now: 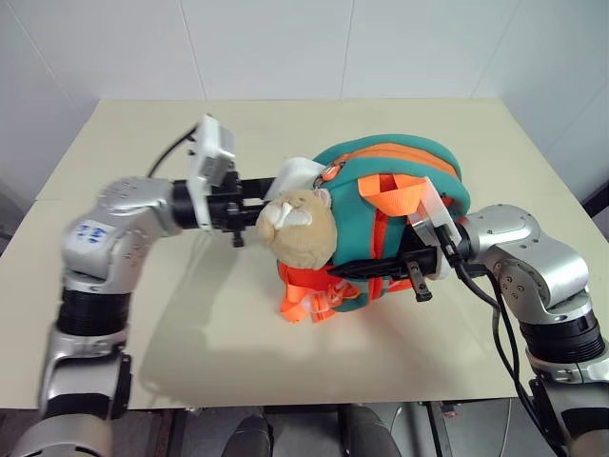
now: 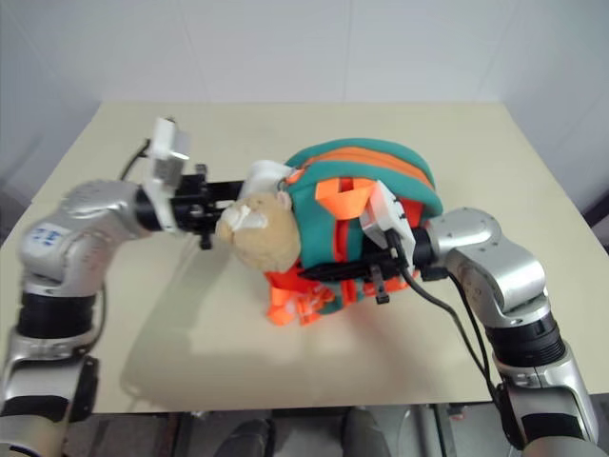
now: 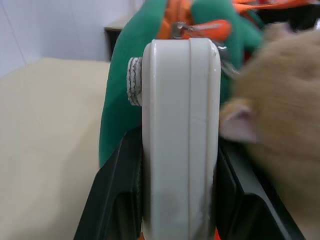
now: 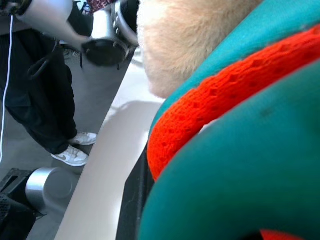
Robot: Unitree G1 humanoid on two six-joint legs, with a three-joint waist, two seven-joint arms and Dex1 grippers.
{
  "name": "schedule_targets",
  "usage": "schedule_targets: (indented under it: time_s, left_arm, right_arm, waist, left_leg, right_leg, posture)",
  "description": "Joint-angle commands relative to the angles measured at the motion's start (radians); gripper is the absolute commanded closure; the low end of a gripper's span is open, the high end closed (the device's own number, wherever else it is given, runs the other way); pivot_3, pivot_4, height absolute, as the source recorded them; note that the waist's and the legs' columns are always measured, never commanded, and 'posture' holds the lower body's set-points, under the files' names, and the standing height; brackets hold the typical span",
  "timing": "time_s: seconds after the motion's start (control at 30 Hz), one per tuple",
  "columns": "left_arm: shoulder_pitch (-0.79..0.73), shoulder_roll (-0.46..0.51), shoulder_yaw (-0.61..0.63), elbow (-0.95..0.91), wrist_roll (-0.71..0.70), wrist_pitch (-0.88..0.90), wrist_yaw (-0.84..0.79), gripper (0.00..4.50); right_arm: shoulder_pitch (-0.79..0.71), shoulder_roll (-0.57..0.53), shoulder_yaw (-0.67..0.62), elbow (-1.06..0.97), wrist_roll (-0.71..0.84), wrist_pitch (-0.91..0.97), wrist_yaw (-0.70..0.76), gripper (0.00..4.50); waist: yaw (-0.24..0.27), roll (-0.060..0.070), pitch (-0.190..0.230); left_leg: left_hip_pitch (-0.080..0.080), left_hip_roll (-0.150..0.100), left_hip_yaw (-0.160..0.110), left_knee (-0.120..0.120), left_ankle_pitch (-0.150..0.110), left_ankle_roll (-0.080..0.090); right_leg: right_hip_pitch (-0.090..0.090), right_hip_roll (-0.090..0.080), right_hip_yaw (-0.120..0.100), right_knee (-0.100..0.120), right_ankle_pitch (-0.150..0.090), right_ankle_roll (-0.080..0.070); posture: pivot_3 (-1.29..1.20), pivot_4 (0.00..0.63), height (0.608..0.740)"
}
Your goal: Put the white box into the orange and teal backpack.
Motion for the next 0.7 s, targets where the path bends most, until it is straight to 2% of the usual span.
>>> schedule_targets:
  time_s: [0.03,0.3,0.53,0.6,0.7]
  left_arm:
    - [-0.021,-0.047,-0.029,0.013,0.05,-0.049,0.037,3.15]
    - [0.006,-0.139,-0.108,0.081,0.134,-0.058,0.064,3.15]
    - [-0.006,-0.128,-0.111,0.09,0.163,-0.025,0.063,3.15]
    - [-0.012,-0.11,-0.113,0.075,0.167,-0.001,0.062,2.43]
    - [-0.023,-0.083,-0.112,0.045,0.154,0.049,0.053,1.64]
  right_arm:
    - [-0.005,0.007,-0.006,-0.037,0.01,-0.006,-0.009,3.97]
    - [0.0,0.003,-0.009,-0.048,0.013,0.003,-0.024,3.97]
    - [0.008,-0.003,-0.012,-0.057,0.015,0.007,-0.032,3.97]
    - [0.009,-0.003,-0.012,-0.058,0.014,0.007,-0.034,3.97]
    - [0.01,-0.001,-0.011,-0.059,0.012,0.007,-0.036,3.97]
  waist:
    - [-0.003,0.0,0.0]
    - [0.001,0.0,0.0]
    - [0.0,0.0,0.0]
    - [-0.001,0.0,0.0]
    - [-0.001,0.0,0.0]
  left_leg:
    - [0.0,0.0,0.0,0.0,0.0,0.0]
    - [0.001,-0.001,0.001,0.001,0.0,0.0]
    - [0.001,-0.001,0.001,0.001,0.0,0.0]
    - [0.001,-0.001,0.001,0.001,0.0,0.0]
    - [0.001,-0.001,0.0,0.001,0.0,0.0]
  right_leg:
    - [0.0,0.0,0.0,0.0,0.0,0.0]
    - [0.001,-0.001,0.001,0.0,0.001,0.001]
    - [0.001,-0.001,0.001,0.0,0.001,0.001]
    - [0.001,-0.001,0.001,0.0,0.001,0.001]
    - [0.001,0.0,0.001,0.0,0.001,0.001]
  posture:
    - [0.0,0.15,0.74]
    - [0.0,0.15,0.74]
    - [0.0,0.15,0.74]
    - [0.0,0.15,0.74]
    - [0.0,0.15,0.74]
